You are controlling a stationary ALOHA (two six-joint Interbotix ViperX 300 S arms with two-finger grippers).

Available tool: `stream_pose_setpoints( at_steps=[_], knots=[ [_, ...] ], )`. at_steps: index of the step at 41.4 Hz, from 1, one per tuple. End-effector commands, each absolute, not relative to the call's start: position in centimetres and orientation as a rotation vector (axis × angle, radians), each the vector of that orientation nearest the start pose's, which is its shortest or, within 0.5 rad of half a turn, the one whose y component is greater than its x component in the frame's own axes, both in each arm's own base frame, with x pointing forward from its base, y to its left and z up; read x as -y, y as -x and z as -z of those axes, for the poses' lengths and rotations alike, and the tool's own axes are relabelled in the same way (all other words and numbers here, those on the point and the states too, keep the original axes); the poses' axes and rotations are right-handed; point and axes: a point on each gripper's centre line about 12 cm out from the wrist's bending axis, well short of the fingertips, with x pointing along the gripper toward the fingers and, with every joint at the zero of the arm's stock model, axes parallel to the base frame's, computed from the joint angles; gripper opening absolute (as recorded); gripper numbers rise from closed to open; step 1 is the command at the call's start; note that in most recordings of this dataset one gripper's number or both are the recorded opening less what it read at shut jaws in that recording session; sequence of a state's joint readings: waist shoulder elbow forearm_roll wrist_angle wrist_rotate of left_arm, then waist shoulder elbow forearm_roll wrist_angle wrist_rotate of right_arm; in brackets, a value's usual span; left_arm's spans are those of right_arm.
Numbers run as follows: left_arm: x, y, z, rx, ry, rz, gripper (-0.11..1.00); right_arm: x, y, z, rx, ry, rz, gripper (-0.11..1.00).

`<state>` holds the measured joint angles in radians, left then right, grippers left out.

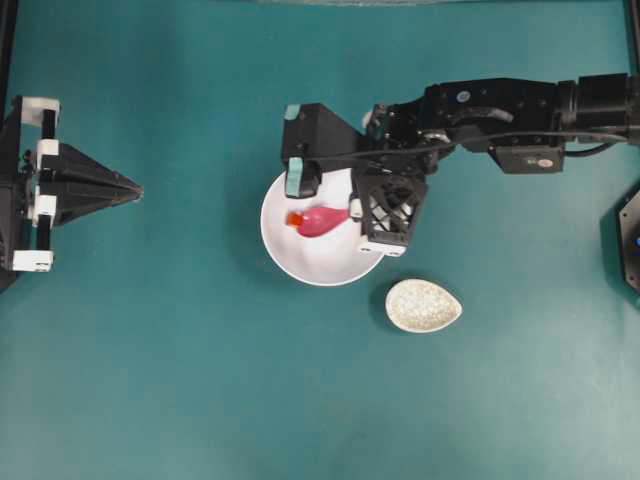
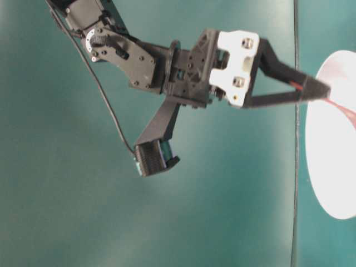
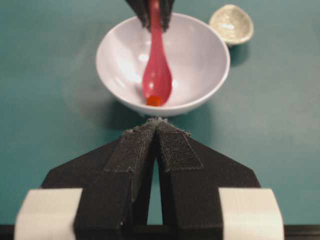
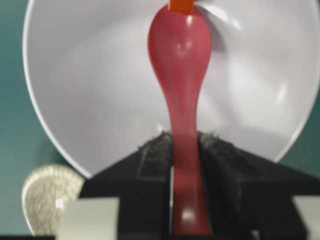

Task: Grip the spoon and scoop the red block from the bowl with right arm.
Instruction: 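Push the spoon under the red cube to scoop it, then raise the spoon with the red cube above the bowl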

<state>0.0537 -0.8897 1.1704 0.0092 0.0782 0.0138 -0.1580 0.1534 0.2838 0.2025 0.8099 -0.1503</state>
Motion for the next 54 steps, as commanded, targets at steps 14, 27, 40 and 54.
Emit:
stream_pose_setpoints(
  at_steps=[14, 27, 40, 54],
  knots=[
    [-1.1, -20.5, -24.1, -0.349, -0.021, -0.05, 0.0, 4.4, -43.0, -21.3, -1.11, -0.159, -0.003, 0.23],
    [-1.1, -20.5, -24.2, -0.347, -0.021, -0.05, 0.0, 4.1, -42.2, -22.7, -1.08, -0.151, -0.009, 0.23],
    [-1.1, -20.5, -24.2, -0.346, -0.018, -0.051, 0.0, 3.5, -40.9, -22.3, -1.087, -0.148, -0.013, 0.23],
    [-1.1, -20.5, -24.2, -0.347, -0.018, -0.051, 0.0, 3.5, -39.9, -22.7, -0.853, -0.158, 0.046, 0.23]
  ],
)
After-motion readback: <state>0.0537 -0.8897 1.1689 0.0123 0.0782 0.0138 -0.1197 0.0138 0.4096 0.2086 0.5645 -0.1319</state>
